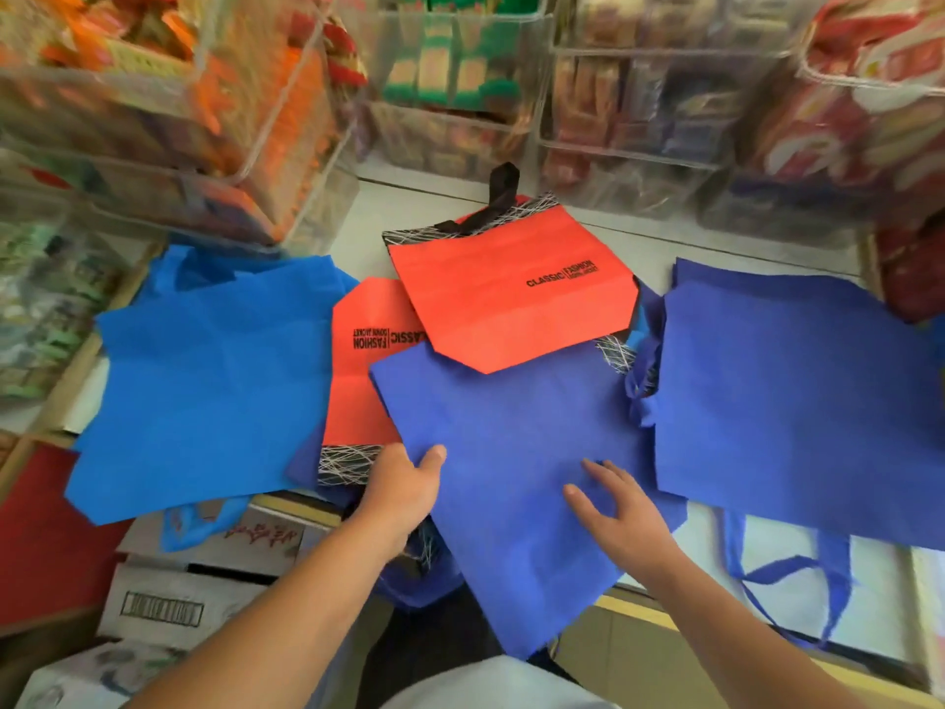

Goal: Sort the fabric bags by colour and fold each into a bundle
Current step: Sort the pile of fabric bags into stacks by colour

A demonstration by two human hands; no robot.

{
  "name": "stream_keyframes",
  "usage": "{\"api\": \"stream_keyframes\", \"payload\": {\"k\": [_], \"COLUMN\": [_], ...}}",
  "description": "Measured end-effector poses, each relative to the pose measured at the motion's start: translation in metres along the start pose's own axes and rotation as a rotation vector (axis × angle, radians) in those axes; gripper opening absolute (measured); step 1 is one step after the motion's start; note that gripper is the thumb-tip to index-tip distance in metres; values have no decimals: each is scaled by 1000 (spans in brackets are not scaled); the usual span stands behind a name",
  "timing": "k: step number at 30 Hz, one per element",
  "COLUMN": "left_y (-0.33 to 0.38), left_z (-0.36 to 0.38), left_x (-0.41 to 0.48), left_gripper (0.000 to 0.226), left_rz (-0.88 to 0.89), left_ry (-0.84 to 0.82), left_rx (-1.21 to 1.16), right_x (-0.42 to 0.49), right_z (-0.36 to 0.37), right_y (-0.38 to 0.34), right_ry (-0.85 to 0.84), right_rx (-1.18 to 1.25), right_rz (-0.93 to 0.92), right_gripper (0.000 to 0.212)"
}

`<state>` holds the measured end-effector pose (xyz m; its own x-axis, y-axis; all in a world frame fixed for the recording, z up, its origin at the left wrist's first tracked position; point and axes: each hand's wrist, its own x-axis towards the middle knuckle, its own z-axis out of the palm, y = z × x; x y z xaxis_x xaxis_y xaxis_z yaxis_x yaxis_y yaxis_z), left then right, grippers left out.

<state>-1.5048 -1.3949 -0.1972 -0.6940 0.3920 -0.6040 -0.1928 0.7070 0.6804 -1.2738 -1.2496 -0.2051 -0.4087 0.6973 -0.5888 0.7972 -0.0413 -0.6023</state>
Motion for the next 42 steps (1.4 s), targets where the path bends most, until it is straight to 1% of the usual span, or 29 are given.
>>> {"api": "stream_keyframes", "payload": {"k": [2,3,4,6,7,8,9,10,12,13,15,16,18,19,20,21,22,23,24,25,27,28,30,31,33,35,38,40,42], "left_y": [0,-2,-4,3,3,1,-3,-9,-18,-20,-11,-2,24,39,52,61,63,63,59,53,36,27,7,-2,-16,-25,-36,-41,-38], "left_z": [-4,-10,-16,-21,-20,-15,-7,3,26,38,69,85,118,135,149,162,171,177,177,174,153,139,102,79,34,-7,-41,-49,-54], "left_x": [-25,-35,-46,-70,-81,-91,-100,-109,-127,-137,-154,-159,-158,-155,-149,-142,-134,-128,-121,-116,-107,-100,-79,-66,-32,-1,26,36,42], "left_gripper": [14,12,10,11,13,14,14,15,17,15,9,11,17,20,21,22,22,25,31,37,36,33,30,32,43,51,63,60,49], "left_rz": [-26,-58,-86,-114,-134,-146,-140,-117,-87,-60,10,45,107,140,179,225,265,290,303,310,311,302,228,183,125,63,-27,-25,6], "left_ry": [176,233,254,173,132,109,107,142,227,229,151,95,-22,-90,-156,-200,-220,-214,-189,-177,-190,-180,-67,12,168,267,248,252,320], "left_rx": [-192,-322,-482,-785,-859,-854,-821,-714,-471,-407,-343,-312,-280,-257,-209,-147,-68,15,101,147,173,182,227,277,404,515,547,511,439], "right_x": [-11,-19,-28,-44,-51,-60,-69,-78,-93,-100,-108,-109,-106,-101,-95,-86,-80,-74,-68,-64,-57,-54,-49,-43,-24,2,33,47,60], "right_z": [-9,-13,-15,-17,-17,-20,-29,-42,-80,-101,-140,-158,-190,-204,-215,-223,-225,-222,-213,-200,-164,-143,-105,-88,-65,-56,-60,-66,-73], "right_y": [7,7,7,1,-6,-11,-15,-20,-20,-18,-3,9,35,49,63,78,91,102,112,115,114,108,90,85,75,71,71,76,77], "right_ry": [126,168,181,108,51,18,46,131,372,463,590,653,785,841,873,867,826,785,740,695,565,461,225,133,28,-23,-51,-74,-38], "right_rx": [-63,-75,-30,205,356,494,573,580,435,372,318,304,279,270,236,138,-3,-120,-169,-191,-221,-223,-206,-222,-303,-437,-504,-526,-551], "right_rz": [35,71,113,184,205,205,170,92,-95,-169,-246,-258,-225,-187,-125,-31,93,193,240,222,41,-50,-133,-171,-216,-179,-19,88,166], "right_gripper": [67,71,73,68,59,50,43,41,49,51,50,47,41,41,47,57,68,78,83,81,68,63,60,61,67,71,73,75,79]}}
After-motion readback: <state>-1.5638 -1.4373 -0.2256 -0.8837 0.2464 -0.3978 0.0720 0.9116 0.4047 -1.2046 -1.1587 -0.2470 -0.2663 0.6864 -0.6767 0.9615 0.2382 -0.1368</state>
